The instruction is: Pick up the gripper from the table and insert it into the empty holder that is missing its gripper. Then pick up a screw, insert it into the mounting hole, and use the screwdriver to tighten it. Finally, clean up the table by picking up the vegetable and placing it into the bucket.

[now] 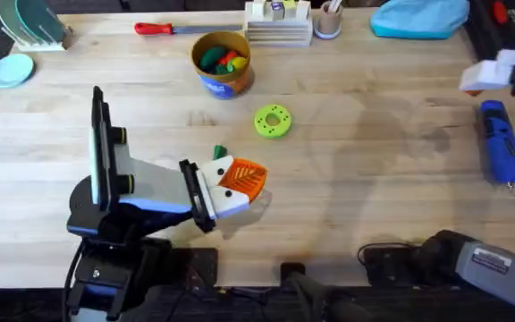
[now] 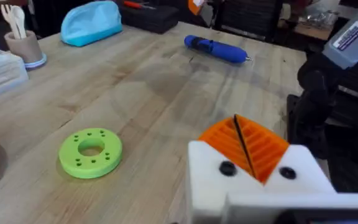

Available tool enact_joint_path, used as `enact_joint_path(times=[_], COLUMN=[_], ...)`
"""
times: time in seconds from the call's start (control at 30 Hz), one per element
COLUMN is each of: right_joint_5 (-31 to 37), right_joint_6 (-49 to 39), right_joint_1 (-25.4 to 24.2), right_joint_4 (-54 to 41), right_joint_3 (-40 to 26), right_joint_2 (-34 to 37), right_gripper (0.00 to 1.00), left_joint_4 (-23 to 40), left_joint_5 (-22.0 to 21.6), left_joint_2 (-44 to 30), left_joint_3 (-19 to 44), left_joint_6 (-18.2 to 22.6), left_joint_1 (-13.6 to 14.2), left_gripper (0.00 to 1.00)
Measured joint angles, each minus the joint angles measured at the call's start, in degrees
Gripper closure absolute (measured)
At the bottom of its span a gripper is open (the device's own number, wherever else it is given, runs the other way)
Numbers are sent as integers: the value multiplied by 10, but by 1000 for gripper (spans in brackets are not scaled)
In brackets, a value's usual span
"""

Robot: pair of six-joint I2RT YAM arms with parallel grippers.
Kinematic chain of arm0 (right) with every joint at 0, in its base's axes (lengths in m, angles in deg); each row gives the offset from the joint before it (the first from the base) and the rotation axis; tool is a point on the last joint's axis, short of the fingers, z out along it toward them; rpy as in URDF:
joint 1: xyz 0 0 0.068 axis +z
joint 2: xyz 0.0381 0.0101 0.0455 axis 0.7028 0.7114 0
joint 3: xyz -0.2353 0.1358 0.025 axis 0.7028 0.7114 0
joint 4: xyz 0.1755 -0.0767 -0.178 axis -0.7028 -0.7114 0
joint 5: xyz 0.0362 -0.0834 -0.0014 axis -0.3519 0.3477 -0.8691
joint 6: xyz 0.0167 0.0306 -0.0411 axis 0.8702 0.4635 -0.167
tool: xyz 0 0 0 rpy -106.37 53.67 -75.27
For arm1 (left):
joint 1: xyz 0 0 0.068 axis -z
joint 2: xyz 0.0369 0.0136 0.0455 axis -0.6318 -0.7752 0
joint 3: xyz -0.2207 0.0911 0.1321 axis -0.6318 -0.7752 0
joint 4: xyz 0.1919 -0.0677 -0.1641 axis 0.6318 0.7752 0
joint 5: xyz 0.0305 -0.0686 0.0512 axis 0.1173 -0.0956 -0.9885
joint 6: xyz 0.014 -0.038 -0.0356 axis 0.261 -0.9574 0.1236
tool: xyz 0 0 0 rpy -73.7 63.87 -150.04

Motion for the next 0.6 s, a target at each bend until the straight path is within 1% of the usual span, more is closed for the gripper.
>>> enact_joint_path(times=[0.13,0.23,0.37,0.47,0.6], right_joint_5=[-5,-8,-9,-2,8], right_joint_6=[-63,-112,-170,-207,-241], right_joint_1=[-71,-100,-118,-120,-121], right_joint_4=[12,13,14,18,35], right_joint_3=[0,0,0,0,-5], right_joint_2=[45,85,147,190,227], right_gripper=[10,10,9,10,10], left_joint_4=[0,0,0,0,0], left_joint_5=[0,0,0,0,0], left_joint_2=[0,0,0,0,0], left_joint_3=[0,0,0,0,0], left_joint_6=[0,0,0,0,0], left_joint_1=[0,0,0,0,0], left_gripper=[996,996,996,996,996])
